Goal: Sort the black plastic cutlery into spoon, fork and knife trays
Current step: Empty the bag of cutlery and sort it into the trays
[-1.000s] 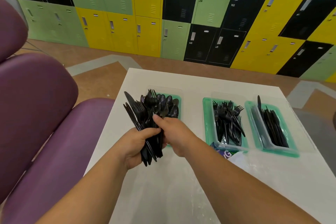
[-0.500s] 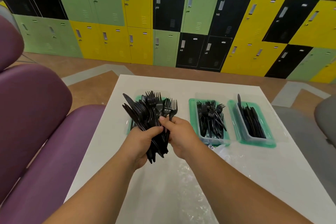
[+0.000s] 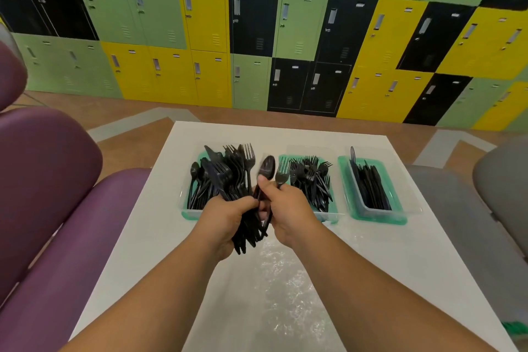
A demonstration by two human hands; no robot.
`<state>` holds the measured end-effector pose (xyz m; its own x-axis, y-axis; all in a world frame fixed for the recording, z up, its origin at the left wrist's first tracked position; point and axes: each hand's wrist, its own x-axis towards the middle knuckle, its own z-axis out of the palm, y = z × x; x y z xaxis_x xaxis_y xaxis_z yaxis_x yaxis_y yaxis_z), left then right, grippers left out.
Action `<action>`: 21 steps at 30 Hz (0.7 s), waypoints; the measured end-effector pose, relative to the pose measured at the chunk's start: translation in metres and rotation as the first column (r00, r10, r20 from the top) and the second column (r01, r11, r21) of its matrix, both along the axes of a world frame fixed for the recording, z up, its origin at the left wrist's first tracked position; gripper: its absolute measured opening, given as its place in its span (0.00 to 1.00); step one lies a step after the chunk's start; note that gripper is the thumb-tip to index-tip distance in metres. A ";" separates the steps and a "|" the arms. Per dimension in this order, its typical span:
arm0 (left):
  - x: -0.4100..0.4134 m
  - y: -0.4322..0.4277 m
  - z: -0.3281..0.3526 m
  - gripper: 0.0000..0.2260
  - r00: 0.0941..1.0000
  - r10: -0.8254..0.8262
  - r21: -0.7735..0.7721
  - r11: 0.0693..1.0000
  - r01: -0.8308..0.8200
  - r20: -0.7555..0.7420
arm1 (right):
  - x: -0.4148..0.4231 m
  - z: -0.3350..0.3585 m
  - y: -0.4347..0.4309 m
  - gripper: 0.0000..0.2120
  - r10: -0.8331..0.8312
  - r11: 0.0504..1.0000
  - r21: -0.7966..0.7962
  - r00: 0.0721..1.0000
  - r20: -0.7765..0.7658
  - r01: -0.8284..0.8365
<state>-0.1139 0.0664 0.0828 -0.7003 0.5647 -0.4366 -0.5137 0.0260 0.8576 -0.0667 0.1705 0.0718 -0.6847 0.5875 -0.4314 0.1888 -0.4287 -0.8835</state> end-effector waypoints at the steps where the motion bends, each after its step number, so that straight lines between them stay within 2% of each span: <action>1: 0.000 0.001 0.000 0.06 0.999 0.035 0.005 0.999 -0.035 0.026 | 0.000 0.000 0.000 0.09 0.014 1.000 -0.012 1.000 -0.002 -0.014; 5: -0.004 -0.002 -0.006 0.06 0.987 0.145 0.020 0.989 -0.146 0.063 | -0.008 -0.002 -0.007 0.06 0.022 0.999 -0.030 0.999 -0.044 -0.023; 9: -0.015 -0.007 -0.011 0.05 0.966 0.247 -0.008 0.969 -0.247 0.071 | -0.024 -0.006 -0.019 0.13 -0.040 0.997 -0.070 0.999 -0.036 0.037; 12: -0.035 -0.016 -0.019 0.03 0.952 0.305 -0.086 0.950 -0.300 0.043 | -0.042 -0.010 -0.024 0.14 -0.045 0.998 -0.033 0.999 -0.001 0.045; 15: -0.058 -0.031 -0.031 0.03 0.942 0.329 -0.108 0.941 -0.322 0.065 | -0.059 -0.015 -0.014 0.13 -0.012 0.992 0.125 0.990 0.140 -0.005; 21: -0.089 -0.051 -0.049 0.07 0.965 0.260 -0.149 0.956 -0.253 0.026 | -0.097 -0.033 0.003 0.08 0.082 0.926 0.311 0.916 0.393 -0.216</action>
